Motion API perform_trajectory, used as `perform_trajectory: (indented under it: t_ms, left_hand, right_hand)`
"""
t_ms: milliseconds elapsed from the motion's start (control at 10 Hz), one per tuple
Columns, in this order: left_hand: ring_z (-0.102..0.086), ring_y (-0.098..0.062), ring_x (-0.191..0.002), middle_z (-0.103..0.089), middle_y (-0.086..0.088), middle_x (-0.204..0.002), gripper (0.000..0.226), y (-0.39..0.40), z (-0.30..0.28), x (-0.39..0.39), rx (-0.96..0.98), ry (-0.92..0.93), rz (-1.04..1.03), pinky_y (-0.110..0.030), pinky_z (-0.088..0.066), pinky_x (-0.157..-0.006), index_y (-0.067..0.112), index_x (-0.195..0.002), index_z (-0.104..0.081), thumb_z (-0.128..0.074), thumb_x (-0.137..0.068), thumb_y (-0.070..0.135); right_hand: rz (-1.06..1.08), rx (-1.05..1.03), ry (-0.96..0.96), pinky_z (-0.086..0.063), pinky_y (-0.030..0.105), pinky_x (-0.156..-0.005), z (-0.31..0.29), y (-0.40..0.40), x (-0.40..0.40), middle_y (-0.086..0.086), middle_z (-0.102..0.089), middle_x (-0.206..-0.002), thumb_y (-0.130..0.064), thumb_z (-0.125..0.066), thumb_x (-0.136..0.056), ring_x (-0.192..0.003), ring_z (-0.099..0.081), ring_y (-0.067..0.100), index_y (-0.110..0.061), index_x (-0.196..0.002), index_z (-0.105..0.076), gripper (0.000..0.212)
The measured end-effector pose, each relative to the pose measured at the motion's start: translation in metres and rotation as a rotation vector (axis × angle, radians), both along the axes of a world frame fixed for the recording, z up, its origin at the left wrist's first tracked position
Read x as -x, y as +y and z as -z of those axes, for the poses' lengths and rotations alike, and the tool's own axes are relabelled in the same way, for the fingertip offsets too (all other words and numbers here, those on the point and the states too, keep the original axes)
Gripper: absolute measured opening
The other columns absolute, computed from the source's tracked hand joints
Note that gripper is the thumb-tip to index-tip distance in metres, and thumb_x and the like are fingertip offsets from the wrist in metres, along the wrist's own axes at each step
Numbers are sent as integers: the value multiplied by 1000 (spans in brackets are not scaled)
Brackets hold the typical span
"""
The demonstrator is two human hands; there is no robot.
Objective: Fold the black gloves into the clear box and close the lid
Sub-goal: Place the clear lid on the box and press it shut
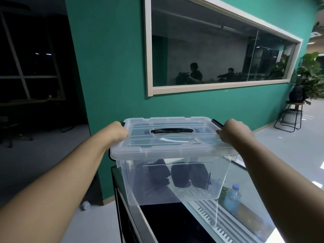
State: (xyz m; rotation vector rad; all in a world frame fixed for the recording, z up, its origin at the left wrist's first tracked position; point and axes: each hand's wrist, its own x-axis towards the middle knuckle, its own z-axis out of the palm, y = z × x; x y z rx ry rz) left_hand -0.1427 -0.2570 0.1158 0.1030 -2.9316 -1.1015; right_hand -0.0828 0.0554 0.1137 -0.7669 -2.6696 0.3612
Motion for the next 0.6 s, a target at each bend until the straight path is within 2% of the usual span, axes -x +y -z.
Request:
perform_trajectory:
  t_ms: [100, 200, 300, 400, 500, 600]
  left_hand:
    - [-45, -23, -63, -49, -9, -72, 14, 4, -3, -2, 105, 33, -7, -29, -31, -53, 5, -74, -47, -47, -86, 12]
    - [-40, -21, -58, -45, -9, -68, 15, 6, -1, -1, 141, 49, -27, -28, -28, -51, 3, -77, -47, -43, -89, 12]
    - [-49, -24, -66, -55, -14, -81, 38, 8, -1, -2, 160, 89, -17, -29, -36, -57, -2, -103, -54, -34, -97, 29]
    - [-21, -32, -142, -22, -15, -155, 69, 11, 5, -2, 265, 126, 127, -45, -22, -114, 10, -147, -19, -25, -94, 54]
    - [-1, -18, -147, -14, 0, -158, 80, 7, 4, -17, 193, 257, 327, -49, -6, -119, 23, -144, -29, -20, -79, 68]
    - [-18, -1, -141, -37, 11, -146, 66, -6, 20, -39, -86, 490, 432, -42, -16, -119, 25, -131, -51, -31, -82, 64]
  right_hand:
    - [1, -18, -6, -40, 31, -65, -1, -3, -1, 7, -43, -63, -25, -53, -88, -75, -51, 32, -6, -81, -46, 21]
    - [21, -30, -11, -40, 31, -66, -2, -6, -4, 11, -51, -77, -24, -51, -88, -76, -50, 32, -7, -82, -46, 19]
    - [16, -85, 33, -41, 31, -67, -2, -10, -3, 12, -52, -81, -25, -48, -89, -76, -50, 32, -7, -82, -49, 19]
    - [-170, -91, 64, -45, 31, -68, -1, -23, -2, 16, -65, -88, -42, -41, -92, -75, -54, 31, -5, -88, -61, 42]
    - [-432, 44, 95, -46, 28, -62, -3, -41, 1, 16, -69, -79, -43, -44, -92, -65, -59, 28, 1, -94, -67, 49]
    - [-507, 596, 527, -44, 22, -63, -11, -42, -14, 12, -70, -85, -24, -52, -93, -68, -59, 16, -2, -98, -69, 28]
